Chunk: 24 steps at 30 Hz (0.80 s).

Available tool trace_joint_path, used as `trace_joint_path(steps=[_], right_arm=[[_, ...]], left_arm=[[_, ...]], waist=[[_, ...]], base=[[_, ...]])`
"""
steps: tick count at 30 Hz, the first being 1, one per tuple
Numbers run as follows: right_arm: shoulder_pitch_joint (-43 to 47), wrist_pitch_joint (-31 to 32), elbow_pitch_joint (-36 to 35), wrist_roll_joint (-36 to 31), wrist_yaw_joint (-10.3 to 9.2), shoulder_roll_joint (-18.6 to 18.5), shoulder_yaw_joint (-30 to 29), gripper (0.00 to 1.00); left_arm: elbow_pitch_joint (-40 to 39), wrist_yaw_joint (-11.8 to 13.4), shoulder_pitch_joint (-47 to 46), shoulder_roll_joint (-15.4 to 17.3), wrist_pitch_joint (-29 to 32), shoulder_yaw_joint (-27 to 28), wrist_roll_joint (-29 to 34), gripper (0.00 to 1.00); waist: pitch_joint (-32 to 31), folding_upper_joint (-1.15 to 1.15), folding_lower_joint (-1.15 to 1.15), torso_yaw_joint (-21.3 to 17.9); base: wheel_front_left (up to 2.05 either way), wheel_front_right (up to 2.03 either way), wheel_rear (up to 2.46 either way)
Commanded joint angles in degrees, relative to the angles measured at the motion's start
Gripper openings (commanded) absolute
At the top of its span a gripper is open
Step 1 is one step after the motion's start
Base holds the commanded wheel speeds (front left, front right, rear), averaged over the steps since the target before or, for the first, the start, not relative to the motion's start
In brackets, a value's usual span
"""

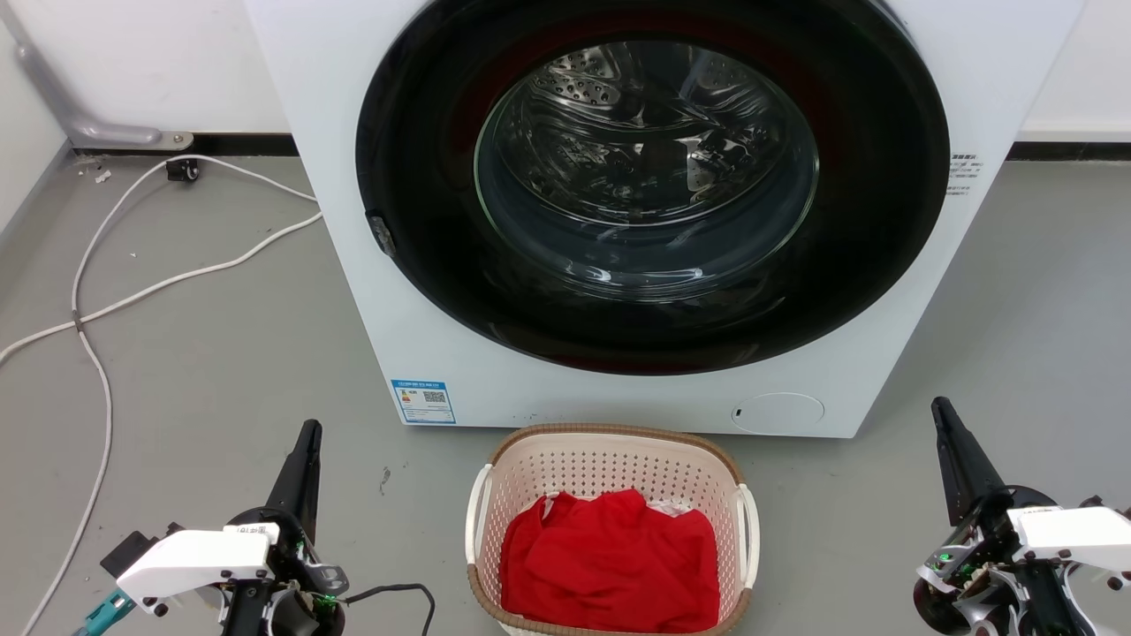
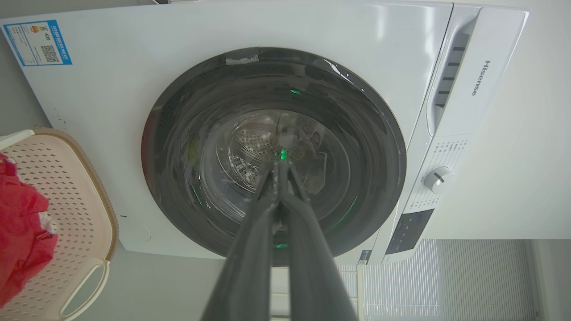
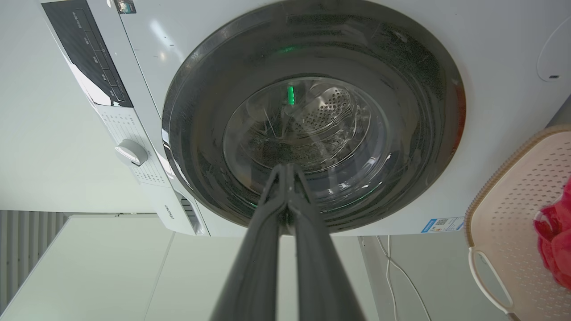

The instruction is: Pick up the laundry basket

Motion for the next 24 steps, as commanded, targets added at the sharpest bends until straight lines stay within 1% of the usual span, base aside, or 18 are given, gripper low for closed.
trace_joint_path(steps=[1, 24], right_arm=[[-0.6, 0.0, 0.0, 0.2, -0.02, -0.2, 0.0, 0.0], [-0.6, 0.0, 0.0, 0.2, -0.02, -0.2, 0.0, 0.0]], left_arm=[[0.1, -0.2, -0.6, 0.0, 0.2, 0.2, 0.1, 0.0], [0.1, -0.2, -0.6, -0.1, 0.2, 0.2, 0.2, 0.0]], waist=[[0.0, 0.0, 0.0, 0.0], [0.0, 0.0, 0.0, 0.0]], base=[[0.0, 0.0, 0.0], [0.0, 0.0, 0.0]])
